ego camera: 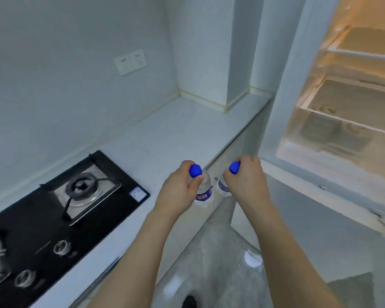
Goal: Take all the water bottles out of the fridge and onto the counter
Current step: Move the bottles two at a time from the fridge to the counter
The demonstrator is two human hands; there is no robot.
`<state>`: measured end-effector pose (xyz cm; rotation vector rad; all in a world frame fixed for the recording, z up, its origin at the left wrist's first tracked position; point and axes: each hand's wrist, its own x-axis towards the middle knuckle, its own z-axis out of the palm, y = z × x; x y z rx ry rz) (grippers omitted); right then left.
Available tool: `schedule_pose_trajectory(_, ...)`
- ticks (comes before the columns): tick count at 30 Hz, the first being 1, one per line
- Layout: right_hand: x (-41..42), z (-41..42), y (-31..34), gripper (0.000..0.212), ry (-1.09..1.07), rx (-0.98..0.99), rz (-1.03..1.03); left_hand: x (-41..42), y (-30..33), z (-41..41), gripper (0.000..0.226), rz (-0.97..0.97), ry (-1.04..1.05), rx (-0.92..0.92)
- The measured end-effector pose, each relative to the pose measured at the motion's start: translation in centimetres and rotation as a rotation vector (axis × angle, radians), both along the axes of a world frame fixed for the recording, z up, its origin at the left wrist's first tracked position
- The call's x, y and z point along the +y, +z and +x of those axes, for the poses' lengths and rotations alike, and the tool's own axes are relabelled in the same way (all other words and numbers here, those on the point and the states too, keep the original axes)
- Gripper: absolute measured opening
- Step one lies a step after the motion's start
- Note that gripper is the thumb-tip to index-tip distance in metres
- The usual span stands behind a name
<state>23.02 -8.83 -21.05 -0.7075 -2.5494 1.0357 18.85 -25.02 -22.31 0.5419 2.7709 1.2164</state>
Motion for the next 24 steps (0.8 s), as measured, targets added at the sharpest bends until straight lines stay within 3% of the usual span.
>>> schedule_pose_trajectory(11, -17.3, -1.1, 0.8, 0.014, 0.486, 0.045, 0.019, -17.8, 0.5, 7.0, 0.025, -0.065, 0.484, 0.016)
schedule_pose_trajectory(24, -39.3, 5.0, 3.4, 0.017, 0.795, 0.073, 0.075, -38.8, 2.3, 17.5, 0.027, -0.069, 0.779, 0.058)
